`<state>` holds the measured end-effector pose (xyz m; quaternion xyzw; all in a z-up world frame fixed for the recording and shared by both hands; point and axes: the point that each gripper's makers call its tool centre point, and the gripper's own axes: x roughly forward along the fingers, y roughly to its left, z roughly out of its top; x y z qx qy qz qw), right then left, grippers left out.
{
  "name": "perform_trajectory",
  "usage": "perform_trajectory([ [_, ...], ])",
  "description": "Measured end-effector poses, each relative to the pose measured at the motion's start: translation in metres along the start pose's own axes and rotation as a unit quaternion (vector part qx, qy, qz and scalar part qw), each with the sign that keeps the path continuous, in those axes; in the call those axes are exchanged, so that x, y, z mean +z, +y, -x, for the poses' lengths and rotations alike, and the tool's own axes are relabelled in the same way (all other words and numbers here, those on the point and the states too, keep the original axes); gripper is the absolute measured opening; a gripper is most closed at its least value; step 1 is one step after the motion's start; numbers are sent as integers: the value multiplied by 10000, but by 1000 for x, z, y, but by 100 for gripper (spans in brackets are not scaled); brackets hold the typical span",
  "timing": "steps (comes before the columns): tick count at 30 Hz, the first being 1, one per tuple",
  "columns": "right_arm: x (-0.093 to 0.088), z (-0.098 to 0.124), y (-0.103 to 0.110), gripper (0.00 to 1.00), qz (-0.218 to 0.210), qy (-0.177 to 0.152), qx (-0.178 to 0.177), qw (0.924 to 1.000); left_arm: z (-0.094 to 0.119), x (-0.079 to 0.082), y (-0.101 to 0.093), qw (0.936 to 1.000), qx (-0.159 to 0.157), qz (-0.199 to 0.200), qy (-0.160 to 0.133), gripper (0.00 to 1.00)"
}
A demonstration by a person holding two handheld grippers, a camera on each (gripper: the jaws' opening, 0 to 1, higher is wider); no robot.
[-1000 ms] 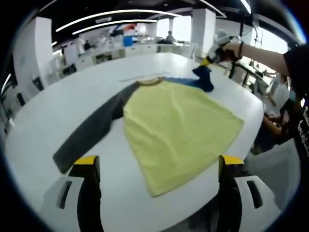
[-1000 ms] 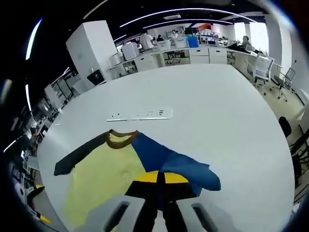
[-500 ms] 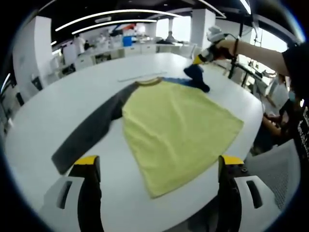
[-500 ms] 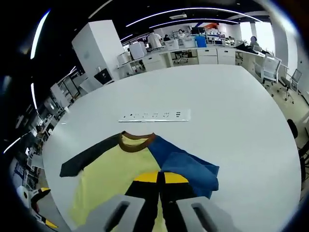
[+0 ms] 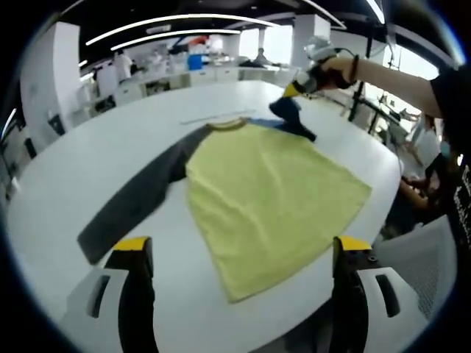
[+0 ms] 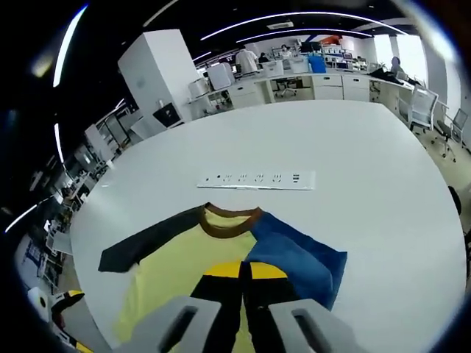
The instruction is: Fold the garment on the visible template until the final outline fits inside the template.
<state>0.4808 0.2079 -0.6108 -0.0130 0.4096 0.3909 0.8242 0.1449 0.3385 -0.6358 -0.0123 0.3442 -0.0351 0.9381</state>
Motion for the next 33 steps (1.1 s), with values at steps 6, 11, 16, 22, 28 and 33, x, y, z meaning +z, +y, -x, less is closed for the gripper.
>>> perform_trajectory([
  [6, 0, -8, 18, 0, 123, 42, 116, 9998, 1, -2, 3, 10000, 15, 10, 10, 98],
  [11, 3, -11, 29, 0, 231, 36, 152, 9996, 1, -5, 5, 10000, 22, 11, 26, 98],
  [16, 6, -14, 40, 0, 312, 40, 200, 9993, 1, -6, 6, 10000, 18, 30, 23, 98],
  [22, 10, -22, 51, 0, 437, 73, 273, 9986, 1, -8, 7, 10000, 12, 49, 32, 98],
  [28, 12, -29, 65, 0, 654, 102, 310, 9973, 0, -10, 7, 10000, 12, 61, 66, 98],
  [33, 4, -37, 75, 0, 846, 197, 343, 9956, 0, -11, 8, 9999, 25, 78, 72, 98],
])
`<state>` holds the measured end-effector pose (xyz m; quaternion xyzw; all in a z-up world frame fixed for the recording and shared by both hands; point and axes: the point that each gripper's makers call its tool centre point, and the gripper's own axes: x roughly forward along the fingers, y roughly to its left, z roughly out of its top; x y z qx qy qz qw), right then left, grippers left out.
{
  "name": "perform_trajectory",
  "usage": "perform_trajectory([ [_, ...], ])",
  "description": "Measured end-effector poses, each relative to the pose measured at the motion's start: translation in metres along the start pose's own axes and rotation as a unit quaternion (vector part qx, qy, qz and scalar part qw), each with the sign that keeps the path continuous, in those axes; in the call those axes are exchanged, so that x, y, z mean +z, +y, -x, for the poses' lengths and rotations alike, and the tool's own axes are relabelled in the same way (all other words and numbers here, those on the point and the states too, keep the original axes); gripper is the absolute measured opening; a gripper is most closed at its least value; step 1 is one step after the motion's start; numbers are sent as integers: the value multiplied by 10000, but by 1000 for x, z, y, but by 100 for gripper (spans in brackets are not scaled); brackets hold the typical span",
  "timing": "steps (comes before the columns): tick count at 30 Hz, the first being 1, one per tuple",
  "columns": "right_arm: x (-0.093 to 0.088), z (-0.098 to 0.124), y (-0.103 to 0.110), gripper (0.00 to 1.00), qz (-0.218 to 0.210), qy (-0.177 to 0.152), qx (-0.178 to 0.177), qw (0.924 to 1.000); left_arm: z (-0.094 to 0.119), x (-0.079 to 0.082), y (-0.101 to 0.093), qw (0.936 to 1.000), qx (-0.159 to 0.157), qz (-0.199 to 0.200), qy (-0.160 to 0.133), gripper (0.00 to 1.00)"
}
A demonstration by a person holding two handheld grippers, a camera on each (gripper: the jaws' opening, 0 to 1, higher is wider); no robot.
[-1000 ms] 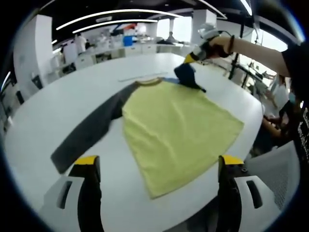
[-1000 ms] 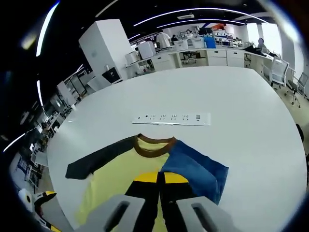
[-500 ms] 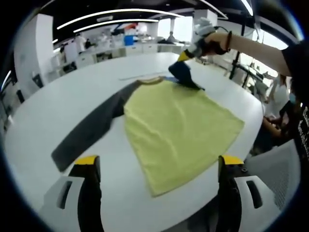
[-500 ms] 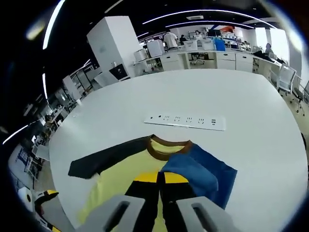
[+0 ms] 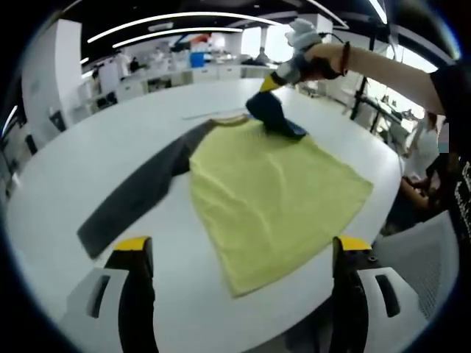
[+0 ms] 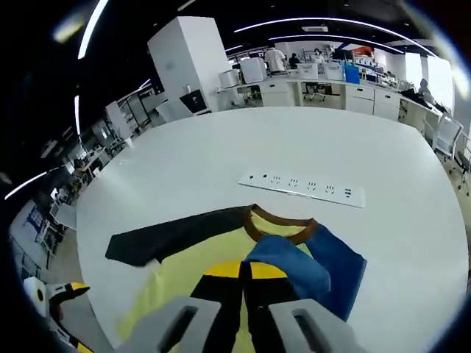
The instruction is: Fold the garment on the visible template until the final outline fits inside the template.
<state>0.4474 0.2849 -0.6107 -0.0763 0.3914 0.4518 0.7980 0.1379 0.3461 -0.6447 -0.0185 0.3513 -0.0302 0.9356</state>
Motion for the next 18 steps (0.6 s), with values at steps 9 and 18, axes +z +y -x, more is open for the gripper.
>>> perform_trajectory([
  [9, -14, -14, 13, 0, 122, 167, 73, 9998, 1, -5, -1, 10000, -7, 37, 57, 97],
  [18, -28, -28, 21, 0, 288, 313, 113, 9990, 3, -2, 1, 10000, 37, 50, -16, 98],
])
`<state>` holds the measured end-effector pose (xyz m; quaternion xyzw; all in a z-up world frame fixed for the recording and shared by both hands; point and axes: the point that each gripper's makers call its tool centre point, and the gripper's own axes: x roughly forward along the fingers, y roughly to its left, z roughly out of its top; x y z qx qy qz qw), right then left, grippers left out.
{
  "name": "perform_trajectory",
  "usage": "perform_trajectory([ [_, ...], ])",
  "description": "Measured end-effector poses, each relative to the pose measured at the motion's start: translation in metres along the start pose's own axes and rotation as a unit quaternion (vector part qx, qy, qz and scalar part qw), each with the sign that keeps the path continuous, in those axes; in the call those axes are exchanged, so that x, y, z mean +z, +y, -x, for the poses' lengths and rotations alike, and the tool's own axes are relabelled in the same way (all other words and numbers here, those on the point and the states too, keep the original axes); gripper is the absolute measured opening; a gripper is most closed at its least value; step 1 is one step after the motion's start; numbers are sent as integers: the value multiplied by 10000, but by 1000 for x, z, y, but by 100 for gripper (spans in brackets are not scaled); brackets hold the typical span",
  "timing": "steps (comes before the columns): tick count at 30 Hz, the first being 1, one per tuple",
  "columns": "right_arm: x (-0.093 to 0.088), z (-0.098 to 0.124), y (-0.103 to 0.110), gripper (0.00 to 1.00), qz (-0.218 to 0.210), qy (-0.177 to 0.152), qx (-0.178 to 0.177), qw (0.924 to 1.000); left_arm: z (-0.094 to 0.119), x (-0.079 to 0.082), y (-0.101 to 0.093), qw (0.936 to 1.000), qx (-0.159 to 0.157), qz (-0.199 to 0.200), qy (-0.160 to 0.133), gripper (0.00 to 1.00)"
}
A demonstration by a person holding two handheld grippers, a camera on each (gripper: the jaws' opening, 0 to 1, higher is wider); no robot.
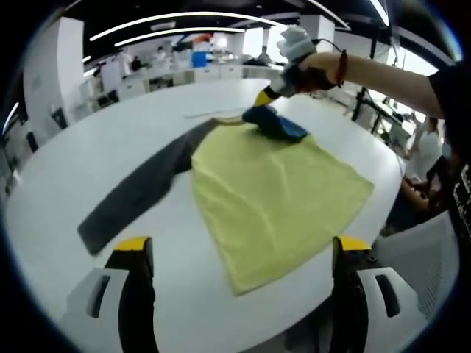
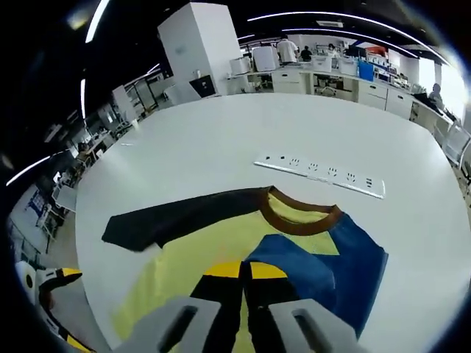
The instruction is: Fold the garment on the visible template until the final outline fits inside the template.
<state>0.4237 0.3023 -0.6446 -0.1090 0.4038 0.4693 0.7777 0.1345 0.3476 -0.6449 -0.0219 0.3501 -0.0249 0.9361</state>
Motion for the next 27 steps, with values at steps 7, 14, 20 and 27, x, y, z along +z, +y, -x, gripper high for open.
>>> perform_trajectory([
  [7, -12, -14, 3, 0, 111, 151, 50, 9998, 0, -3, 2, 10000, 3, 58, 20, 98],
  [14, -25, -28, 2, 0, 147, 272, 109, 9995, 0, -2, 7, 10000, 23, 70, 8, 98],
  [20, -36, -38, 2, 0, 121, 318, 169, 9993, 3, 3, 14, 9999, 95, 65, -70, 98],
  [27, -42, -45, 5, 0, 20, 366, 211, 9991, 3, -2, 15, 9999, 101, 127, -21, 98],
])
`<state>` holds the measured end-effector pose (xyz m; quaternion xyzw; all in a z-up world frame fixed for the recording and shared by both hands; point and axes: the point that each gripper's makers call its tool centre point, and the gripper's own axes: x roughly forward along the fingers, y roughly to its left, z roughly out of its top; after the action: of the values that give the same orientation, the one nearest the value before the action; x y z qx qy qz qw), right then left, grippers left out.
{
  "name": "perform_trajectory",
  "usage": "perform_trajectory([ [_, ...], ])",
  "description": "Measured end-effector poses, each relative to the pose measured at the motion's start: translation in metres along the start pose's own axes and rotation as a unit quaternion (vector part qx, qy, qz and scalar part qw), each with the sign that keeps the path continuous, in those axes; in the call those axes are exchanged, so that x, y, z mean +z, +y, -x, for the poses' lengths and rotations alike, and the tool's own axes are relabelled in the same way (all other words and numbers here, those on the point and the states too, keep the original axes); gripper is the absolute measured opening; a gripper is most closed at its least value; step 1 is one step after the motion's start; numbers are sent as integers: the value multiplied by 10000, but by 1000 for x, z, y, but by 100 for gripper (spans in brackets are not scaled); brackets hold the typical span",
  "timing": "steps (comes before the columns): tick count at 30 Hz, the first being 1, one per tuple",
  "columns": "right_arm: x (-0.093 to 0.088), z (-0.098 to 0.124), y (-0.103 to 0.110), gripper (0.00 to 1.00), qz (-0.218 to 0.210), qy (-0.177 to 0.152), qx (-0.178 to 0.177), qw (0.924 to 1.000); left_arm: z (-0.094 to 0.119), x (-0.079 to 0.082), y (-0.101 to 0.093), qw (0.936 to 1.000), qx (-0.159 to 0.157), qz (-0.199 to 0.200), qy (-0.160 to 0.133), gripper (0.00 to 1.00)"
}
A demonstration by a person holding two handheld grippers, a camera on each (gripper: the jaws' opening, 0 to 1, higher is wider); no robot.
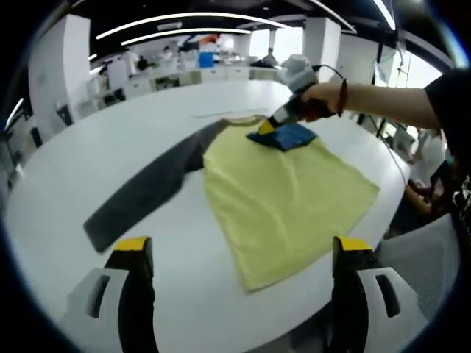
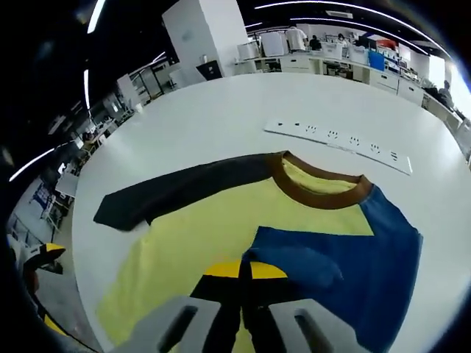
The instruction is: Fold the garment on the visible template until the final outline fits inside the template.
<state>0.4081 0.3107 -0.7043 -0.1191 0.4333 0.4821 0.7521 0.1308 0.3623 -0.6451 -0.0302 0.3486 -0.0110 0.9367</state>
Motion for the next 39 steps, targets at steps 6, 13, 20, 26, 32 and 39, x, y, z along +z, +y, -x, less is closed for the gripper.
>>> perform_trajectory([
  [6, -5, -6, 7, 0, 162, 30, 96, 9998, -1, -3, 2, 10000, -5, 20, 44, 98],
  [13, -15, -14, 19, 0, 424, 179, 301, 9985, -2, -5, 3, 10000, -18, 38, 53, 98],
  [20, -22, -18, 20, 0, 494, 267, 315, 9979, -1, -7, 6, 10000, 14, 71, 57, 98],
  [26, -22, -11, 22, 6, 496, 292, 376, 9976, -1, -8, 7, 10000, 15, 55, 73, 97],
  [32, -18, 8, 19, 15, 674, 207, 337, 9969, -1, -7, 6, 10000, 7, 26, 57, 97],
  [39, -19, 22, -4, 16, 675, 163, 151, 9975, 1, -7, 5, 10000, 3, 8, 36, 97],
])
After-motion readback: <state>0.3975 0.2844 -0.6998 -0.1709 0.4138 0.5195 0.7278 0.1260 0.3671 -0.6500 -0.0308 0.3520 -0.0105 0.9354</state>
